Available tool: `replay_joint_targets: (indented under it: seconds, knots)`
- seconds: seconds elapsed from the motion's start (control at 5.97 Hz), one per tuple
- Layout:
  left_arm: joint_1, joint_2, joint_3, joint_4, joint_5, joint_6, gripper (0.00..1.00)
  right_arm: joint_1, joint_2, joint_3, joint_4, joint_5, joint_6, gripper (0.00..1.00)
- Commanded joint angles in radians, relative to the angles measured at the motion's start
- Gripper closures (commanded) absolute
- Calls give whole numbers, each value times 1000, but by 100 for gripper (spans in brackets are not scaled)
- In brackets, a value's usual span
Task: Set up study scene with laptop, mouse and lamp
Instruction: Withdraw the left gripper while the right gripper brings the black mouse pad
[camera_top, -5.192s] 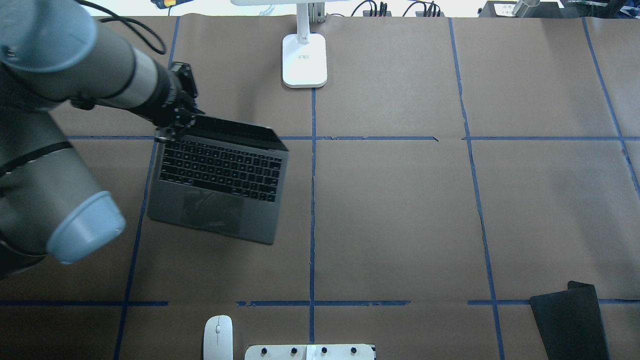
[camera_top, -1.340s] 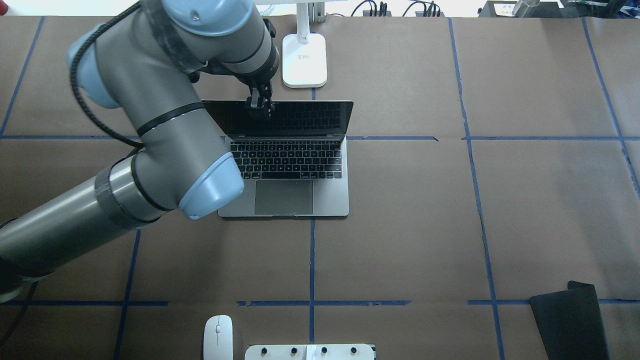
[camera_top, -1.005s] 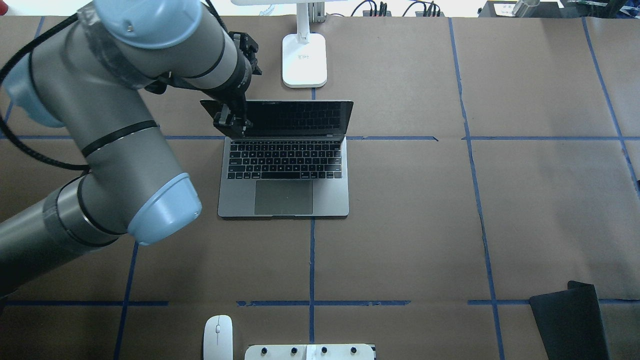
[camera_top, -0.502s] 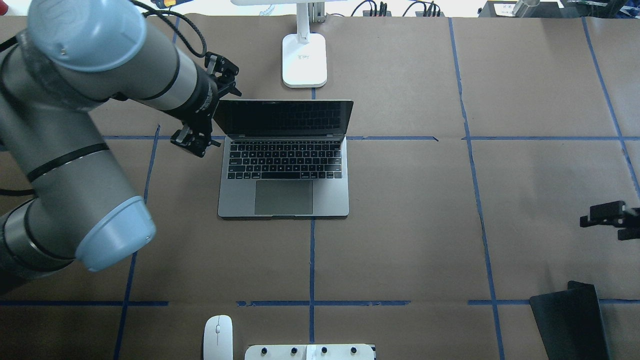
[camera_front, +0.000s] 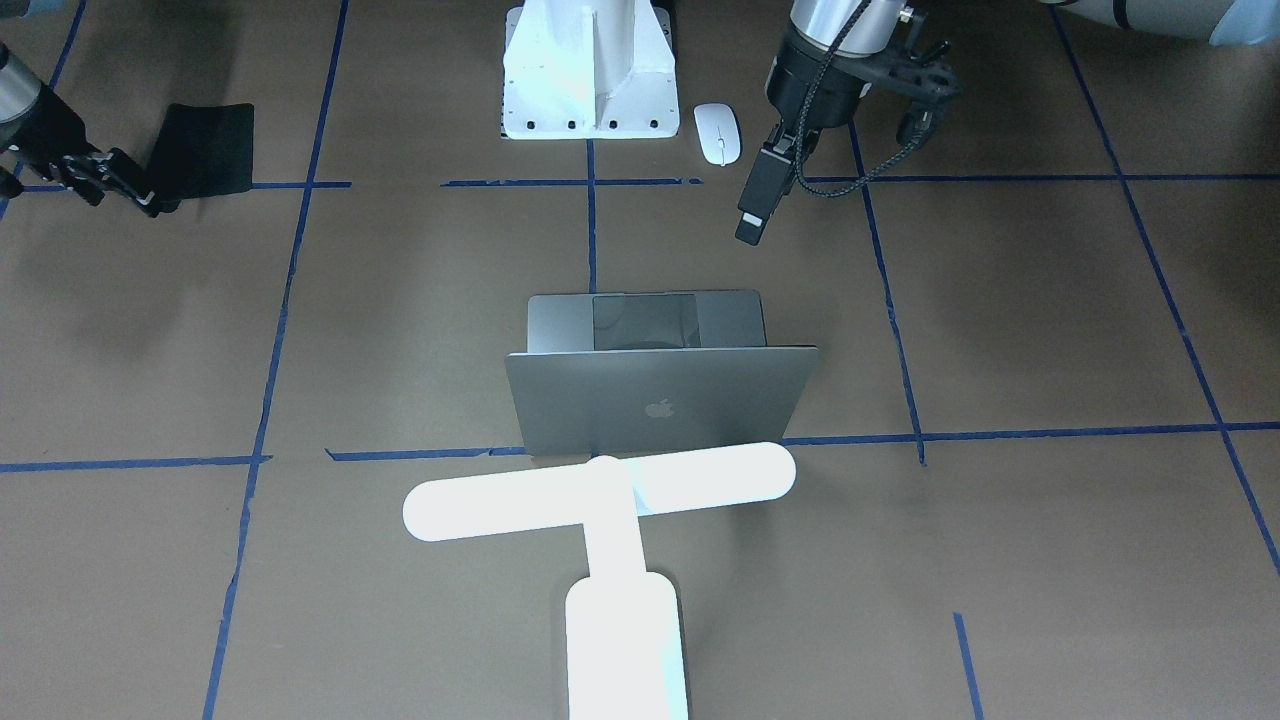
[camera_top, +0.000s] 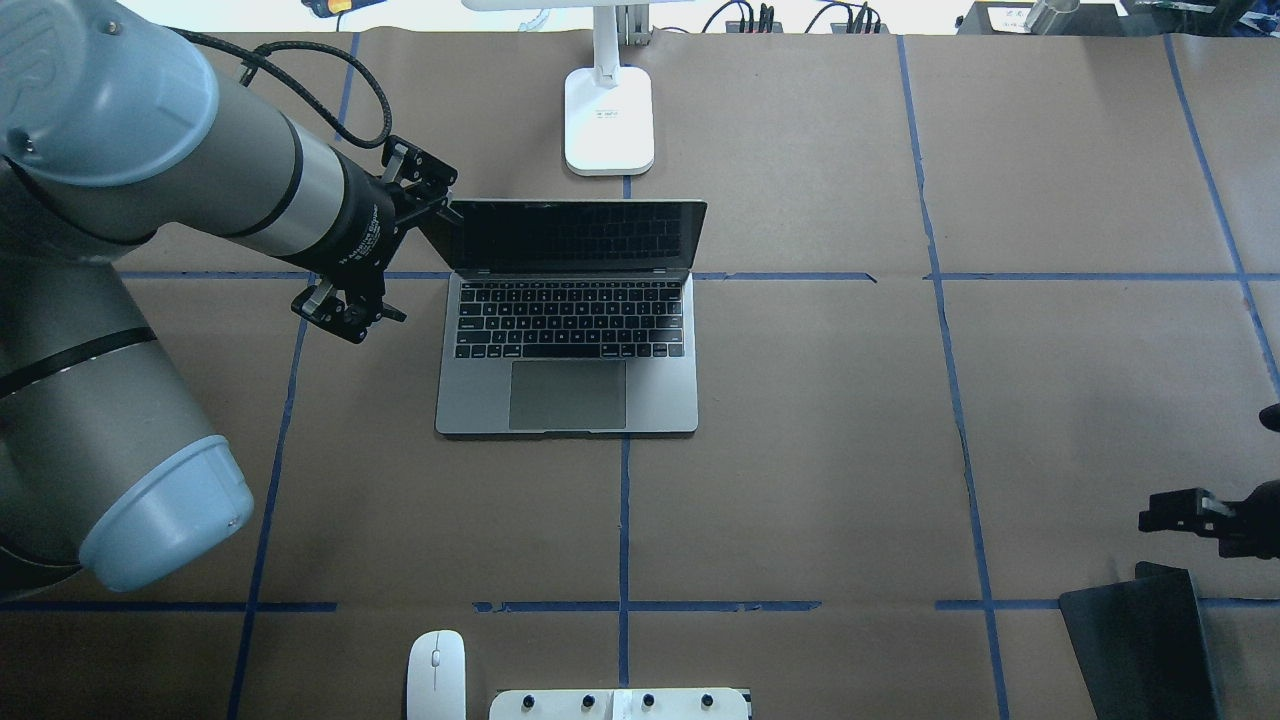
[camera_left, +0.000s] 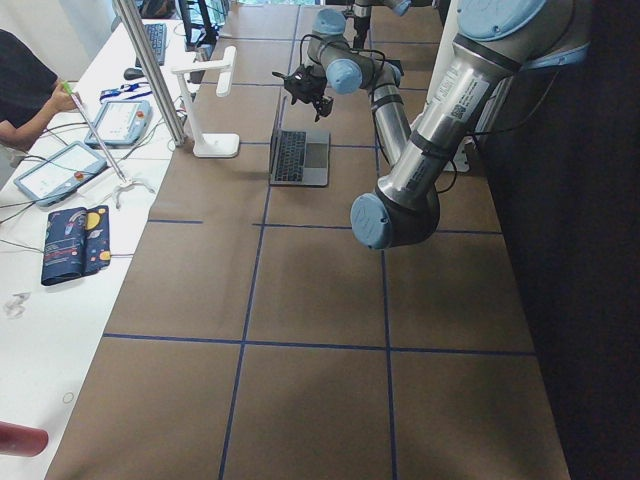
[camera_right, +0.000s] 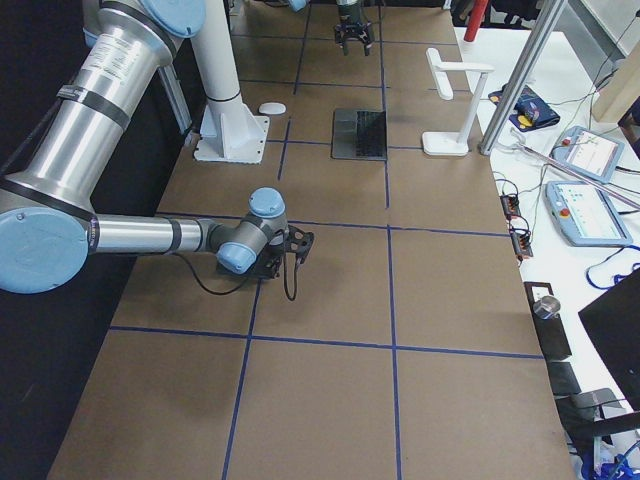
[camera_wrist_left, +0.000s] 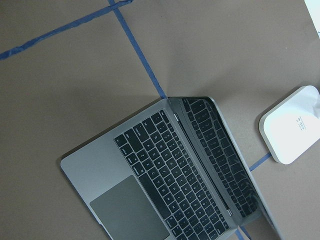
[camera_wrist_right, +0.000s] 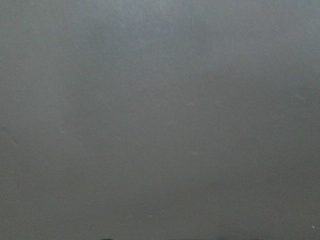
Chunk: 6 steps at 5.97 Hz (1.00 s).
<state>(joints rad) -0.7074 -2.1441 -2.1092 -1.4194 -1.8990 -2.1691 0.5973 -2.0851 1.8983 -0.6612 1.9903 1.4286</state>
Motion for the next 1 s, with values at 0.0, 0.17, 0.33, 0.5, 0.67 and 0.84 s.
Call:
replay_joint_targets:
  seconds: [0.0, 0.17, 0.33, 0.5, 0.67, 0.84]
  knots:
    - [40, 20, -20, 0, 9, 2, 0, -101, -9, -25, 8, -18, 41, 13]
    - [40, 20, -26, 0, 9, 2, 0, -109, -25, -25, 18, -12, 41, 18]
    - [40, 18, -26, 0, 9, 2, 0, -112, -26, -25, 20, -11, 44, 53]
    - [40, 18, -26, 0, 9, 2, 0, -113, -26, -22, 23, 1, 42, 98]
    - [40, 20, -26, 0, 9, 2, 0, -111, -26, -19, 41, 7, 44, 100]
    - [40, 21, -26, 0, 9, 2, 0, -111, -24, -19, 43, 4, 44, 100]
